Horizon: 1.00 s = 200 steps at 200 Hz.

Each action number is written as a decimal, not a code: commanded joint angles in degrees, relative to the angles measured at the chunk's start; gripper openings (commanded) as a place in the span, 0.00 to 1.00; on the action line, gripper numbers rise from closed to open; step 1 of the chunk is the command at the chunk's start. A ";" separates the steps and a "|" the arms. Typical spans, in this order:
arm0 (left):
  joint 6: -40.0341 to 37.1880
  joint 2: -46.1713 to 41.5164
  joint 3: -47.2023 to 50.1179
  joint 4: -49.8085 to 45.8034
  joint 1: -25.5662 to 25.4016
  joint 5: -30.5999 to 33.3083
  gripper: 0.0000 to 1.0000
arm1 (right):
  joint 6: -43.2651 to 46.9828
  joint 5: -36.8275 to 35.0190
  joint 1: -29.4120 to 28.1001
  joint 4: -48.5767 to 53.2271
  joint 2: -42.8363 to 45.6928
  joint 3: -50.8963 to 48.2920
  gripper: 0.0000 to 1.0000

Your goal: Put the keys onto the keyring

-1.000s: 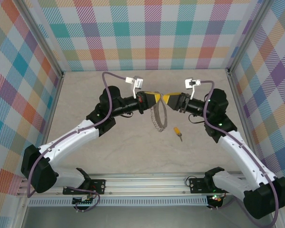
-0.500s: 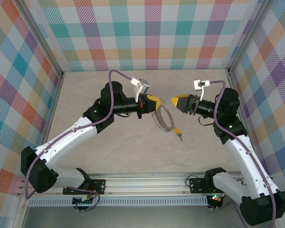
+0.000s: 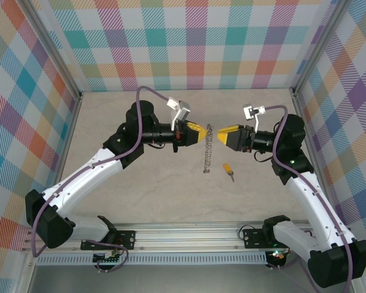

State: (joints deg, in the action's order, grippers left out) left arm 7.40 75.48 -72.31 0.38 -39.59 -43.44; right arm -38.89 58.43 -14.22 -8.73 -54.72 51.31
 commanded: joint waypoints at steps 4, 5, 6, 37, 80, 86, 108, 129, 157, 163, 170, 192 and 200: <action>-0.69 -0.49 -2.98 1.97 0.46 -2.83 0.00 | -1.51 1.70 0.09 -4.68 -0.87 -0.77 0.46; -0.66 -0.46 -3.00 1.89 0.43 -2.85 0.00 | -1.56 1.74 0.12 -4.74 -0.89 -0.77 0.46; -0.60 -0.40 -3.00 1.90 0.46 -2.86 0.00 | -1.59 1.71 0.10 -4.82 -0.90 -0.77 0.46; 0.06 0.60 -3.67 2.18 0.46 -3.70 0.00 | -2.16 1.68 -0.10 -6.12 -1.44 -0.35 0.43; 0.14 1.11 -3.85 2.26 0.49 -3.89 0.00 | -1.35 1.52 -0.11 -4.14 0.09 0.28 0.39; 0.11 1.19 -3.87 2.21 0.48 -3.90 0.00 | -0.83 1.22 -0.11 -3.26 0.49 0.41 0.39; 0.07 1.53 -4.13 1.91 0.43 -3.94 0.00 | 1.07 -0.16 -0.11 0.25 2.00 0.90 0.39; 0.06 1.79 -4.55 1.60 0.48 -4.24 0.00 | 1.07 -0.79 -0.11 0.60 3.04 0.90 0.39; -0.20 2.10 -5.10 1.21 0.42 -4.50 0.00 | 0.36 -0.78 -0.11 -0.45 3.34 1.15 0.37; -0.19 2.22 -5.16 1.22 0.41 -4.61 0.00 | 0.10 -0.73 -0.11 -0.77 3.26 1.24 0.37; -0.08 2.38 -5.28 1.11 0.42 -4.71 0.00 | -0.35 -0.42 -0.11 -1.30 3.08 1.41 0.37; 0.01 2.66 -5.64 1.18 0.46 -4.96 0.00 | -1.51 0.38 -0.17 -2.98 2.37 1.84 0.36; 0.03 2.76 -5.82 1.07 0.39 -4.99 0.00 | -1.41 0.36 -0.20 -2.92 2.16 2.07 0.36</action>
State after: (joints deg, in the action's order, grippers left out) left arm 7.46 78.26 -75.44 -0.03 -39.59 -46.54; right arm -39.90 57.76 -14.22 -9.19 -52.10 51.11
